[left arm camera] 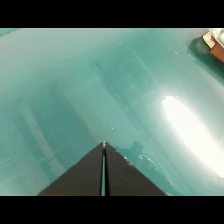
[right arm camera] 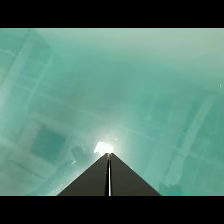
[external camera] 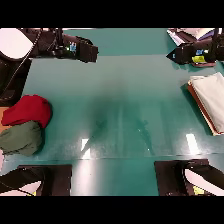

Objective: Fold the shirts.

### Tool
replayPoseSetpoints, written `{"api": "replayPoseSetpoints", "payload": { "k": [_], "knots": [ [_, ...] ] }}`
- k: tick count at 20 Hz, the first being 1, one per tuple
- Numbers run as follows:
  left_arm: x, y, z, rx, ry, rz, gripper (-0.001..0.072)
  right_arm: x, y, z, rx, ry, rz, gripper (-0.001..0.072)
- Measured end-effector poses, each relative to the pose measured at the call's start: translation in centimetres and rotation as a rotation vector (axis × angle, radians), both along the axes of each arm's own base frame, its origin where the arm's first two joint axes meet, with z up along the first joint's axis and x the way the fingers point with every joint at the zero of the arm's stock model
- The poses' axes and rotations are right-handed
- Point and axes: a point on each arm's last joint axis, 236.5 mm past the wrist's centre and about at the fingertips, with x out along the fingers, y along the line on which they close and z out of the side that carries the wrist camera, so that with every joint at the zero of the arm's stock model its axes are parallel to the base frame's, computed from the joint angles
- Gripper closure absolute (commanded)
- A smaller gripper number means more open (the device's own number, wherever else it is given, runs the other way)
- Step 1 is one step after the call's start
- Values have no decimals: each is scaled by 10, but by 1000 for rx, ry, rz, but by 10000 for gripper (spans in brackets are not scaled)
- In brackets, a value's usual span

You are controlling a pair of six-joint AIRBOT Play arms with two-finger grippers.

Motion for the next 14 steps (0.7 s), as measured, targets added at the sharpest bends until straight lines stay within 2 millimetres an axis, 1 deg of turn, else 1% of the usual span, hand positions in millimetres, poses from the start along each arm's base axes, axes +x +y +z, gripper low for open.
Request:
{"api": "replayPoseSetpoints", "payload": {
  "k": [11,12,14],
  "knots": [
    [0,0,0,0,0,0,670,0,1,0,0,2,2,697],
    [1,0,1,-3,-4,1,670,-1,1,-1,0,3,2,697],
    [6,0,10,-24,-39,14,670,-1,1,-1,-1,5,3,696]
  ]
}}
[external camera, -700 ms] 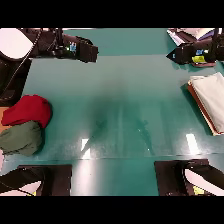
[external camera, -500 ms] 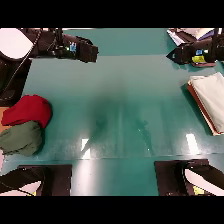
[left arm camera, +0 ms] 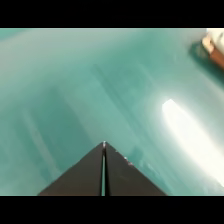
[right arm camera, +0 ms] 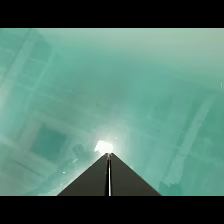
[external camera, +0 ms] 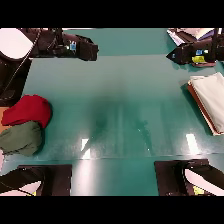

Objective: Fold the shirts.

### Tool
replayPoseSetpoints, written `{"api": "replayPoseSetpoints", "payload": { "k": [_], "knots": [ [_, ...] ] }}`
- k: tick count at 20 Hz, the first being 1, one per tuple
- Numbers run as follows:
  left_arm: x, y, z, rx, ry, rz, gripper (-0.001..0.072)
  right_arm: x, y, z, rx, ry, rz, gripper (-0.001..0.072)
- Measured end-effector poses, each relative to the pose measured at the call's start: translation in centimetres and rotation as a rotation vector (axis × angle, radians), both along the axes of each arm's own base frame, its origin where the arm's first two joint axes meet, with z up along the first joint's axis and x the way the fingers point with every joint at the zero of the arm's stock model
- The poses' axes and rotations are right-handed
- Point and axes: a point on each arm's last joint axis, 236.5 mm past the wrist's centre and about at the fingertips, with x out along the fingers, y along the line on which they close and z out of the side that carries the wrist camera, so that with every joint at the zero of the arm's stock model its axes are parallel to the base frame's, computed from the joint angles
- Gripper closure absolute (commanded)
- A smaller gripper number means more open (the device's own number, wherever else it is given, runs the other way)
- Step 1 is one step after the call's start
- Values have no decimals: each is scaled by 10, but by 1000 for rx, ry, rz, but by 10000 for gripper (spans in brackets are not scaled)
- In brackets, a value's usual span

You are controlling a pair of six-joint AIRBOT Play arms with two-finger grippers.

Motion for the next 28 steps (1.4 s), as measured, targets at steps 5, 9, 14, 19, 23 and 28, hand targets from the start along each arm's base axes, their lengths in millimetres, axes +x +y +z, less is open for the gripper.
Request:
{"api": "replayPoseSetpoints", "payload": {
  "k": [5,9,14,19,23,28],
  "knots": [
    [12,80,16,77,-25,167,670,0,0,0,-1,2,1,697],
    [7,206,-33,284,155,414,146,0,0,0,-1,2,1,697],
    [-27,328,-150,468,483,657,1,-1,0,0,-1,3,1,697],
    [-54,388,-251,510,623,767,1,-2,0,-2,-3,13,6,697],
    [-69,405,-302,527,714,783,172,-3,1,-3,-3,15,7,697],
    [-72,412,-298,538,740,789,672,1,0,4,3,-16,-5,697]
  ]
}}
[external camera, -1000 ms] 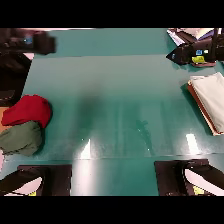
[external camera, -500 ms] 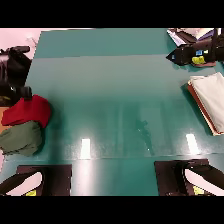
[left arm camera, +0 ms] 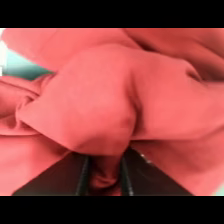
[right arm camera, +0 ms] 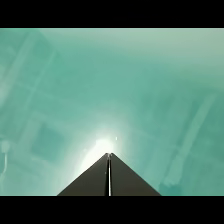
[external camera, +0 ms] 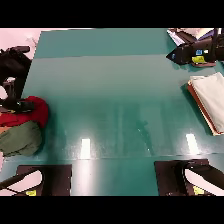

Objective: Fold the shirts.

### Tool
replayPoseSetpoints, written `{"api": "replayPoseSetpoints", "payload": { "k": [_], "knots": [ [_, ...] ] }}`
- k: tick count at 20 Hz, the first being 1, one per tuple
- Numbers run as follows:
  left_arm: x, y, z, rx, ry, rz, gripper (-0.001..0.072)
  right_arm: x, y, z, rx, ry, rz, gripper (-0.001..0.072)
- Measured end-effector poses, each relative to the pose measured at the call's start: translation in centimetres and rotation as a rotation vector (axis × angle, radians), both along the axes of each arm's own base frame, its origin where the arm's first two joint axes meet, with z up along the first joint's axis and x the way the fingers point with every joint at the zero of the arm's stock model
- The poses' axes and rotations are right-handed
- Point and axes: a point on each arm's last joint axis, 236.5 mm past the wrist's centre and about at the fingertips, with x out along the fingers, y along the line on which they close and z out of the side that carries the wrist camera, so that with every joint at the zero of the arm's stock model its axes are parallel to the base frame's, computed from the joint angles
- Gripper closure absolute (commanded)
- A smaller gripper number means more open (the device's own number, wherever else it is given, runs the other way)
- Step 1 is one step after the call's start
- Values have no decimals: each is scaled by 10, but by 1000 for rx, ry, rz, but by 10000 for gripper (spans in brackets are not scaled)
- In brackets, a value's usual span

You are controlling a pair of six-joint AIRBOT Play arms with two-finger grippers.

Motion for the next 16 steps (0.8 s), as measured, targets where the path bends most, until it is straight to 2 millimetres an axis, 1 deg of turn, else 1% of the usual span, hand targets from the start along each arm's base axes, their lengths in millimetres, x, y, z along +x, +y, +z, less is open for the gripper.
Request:
{"api": "replayPoseSetpoints", "payload": {
  "k": [1,2,3,4,5,6,8,9,10,11,12,13,14,15,16],
  "knots": [
    [4,0,16,5,-27,-2,672,1,0,6,6,-23,-7,697],
    [17,0,45,25,-99,-20,673,3,-1,14,14,-53,-15,697],
    [29,-6,78,45,-179,-48,673,4,-2,23,21,-87,-25,697],
    [40,-16,115,59,-267,-84,673,4,-3,32,29,-121,-34,697],
    [49,-31,159,77,-366,-134,673,5,-4,43,39,-158,-43,697],
    [56,-51,205,93,-469,-193,673,4,-5,53,46,-193,-53,697],
    [58,-98,279,92,-635,-318,673,3,-7,72,61,-259,-72,697],
    [56,-122,308,82,-701,-377,674,2,-9,80,69,-284,-80,697],
    [52,-147,331,66,-758,-441,673,1,-9,86,77,-304,-88,697],
    [49,-171,347,47,-798,-501,673,0,-10,92,82,-318,-93,697],
    [46,-197,357,24,-828,-565,673,0,-11,97,86,-330,-97,697],
    [45,-222,361,-2,-845,-625,673,0,-13,103,88,-342,-102,697],
    [46,-251,359,-29,-846,-690,673,1,-15,110,88,-351,-105,697],
    [48,-278,351,-53,-831,-749,672,2,-18,115,85,-351,-108,697],
    [50,-309,337,-75,-800,-813,670,4,-20,121,81,-357,-110,697]
  ]
}}
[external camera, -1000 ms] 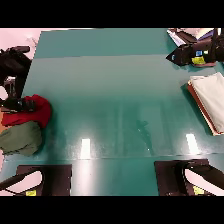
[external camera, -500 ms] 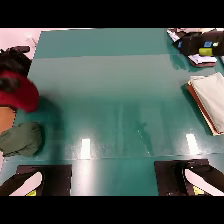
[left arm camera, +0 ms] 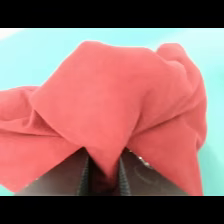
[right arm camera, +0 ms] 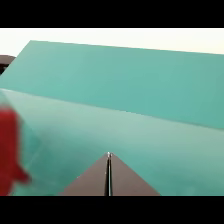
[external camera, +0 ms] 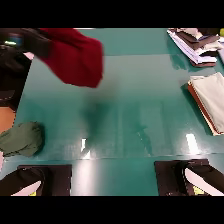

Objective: Fold the shirts.

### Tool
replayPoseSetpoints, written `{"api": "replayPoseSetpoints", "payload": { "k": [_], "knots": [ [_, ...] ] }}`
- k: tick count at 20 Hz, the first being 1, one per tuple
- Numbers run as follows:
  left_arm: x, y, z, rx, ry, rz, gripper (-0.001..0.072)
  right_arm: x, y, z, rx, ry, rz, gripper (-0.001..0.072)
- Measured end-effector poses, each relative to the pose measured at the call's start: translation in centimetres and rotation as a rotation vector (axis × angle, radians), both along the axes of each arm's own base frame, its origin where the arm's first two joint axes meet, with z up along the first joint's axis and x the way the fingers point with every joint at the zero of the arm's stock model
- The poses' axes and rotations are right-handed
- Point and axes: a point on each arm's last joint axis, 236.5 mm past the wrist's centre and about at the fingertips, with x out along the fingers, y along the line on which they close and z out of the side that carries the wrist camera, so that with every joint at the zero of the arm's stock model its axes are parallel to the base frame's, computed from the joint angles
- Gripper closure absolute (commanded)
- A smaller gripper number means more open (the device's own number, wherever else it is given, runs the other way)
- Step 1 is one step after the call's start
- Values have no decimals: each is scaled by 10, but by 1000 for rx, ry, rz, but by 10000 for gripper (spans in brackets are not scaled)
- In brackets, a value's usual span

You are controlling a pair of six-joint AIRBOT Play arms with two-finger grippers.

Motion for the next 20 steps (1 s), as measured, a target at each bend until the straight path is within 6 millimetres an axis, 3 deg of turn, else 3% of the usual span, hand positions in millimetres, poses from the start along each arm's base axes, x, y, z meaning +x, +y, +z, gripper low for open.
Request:
{"api": "replayPoseSetpoints", "payload": {
  "k": [1,2,3,4,6,7,9,12,14,16,20],
  "knots": [
    [3,-30,-17,18,28,-57,669,2,-4,7,-5,-6,-5,697],
    [4,-63,-40,37,67,-119,572,3,-6,12,-10,-7,-7,697],
    [3,-94,-63,55,103,-179,282,4,-9,17,-16,-5,-8,697],
    [1,-126,-85,67,132,-238,213,5,-12,22,-24,-5,-10,697],
    [2,-164,-118,78,171,-297,211,6,-15,27,-39,7,-6,697],
    [6,-172,-128,77,177,-301,211,5,-15,29,-46,15,-1,697],
    [23,-172,-140,44,196,-266,211,5,-16,31,-58,27,7,697],
    [66,-134,-160,-29,265,-136,209,5,-14,28,-69,51,20,697],
    [88,-110,-186,-116,370,-59,197,5,-11,25,-75,64,32,697],
    [105,-91,-216,-206,483,-7,84,4,-8,24,-78,70,41,697],
    [116,-86,-280,-322,679,24,83,2,-5,19,-88,90,53,697]
  ]
}}
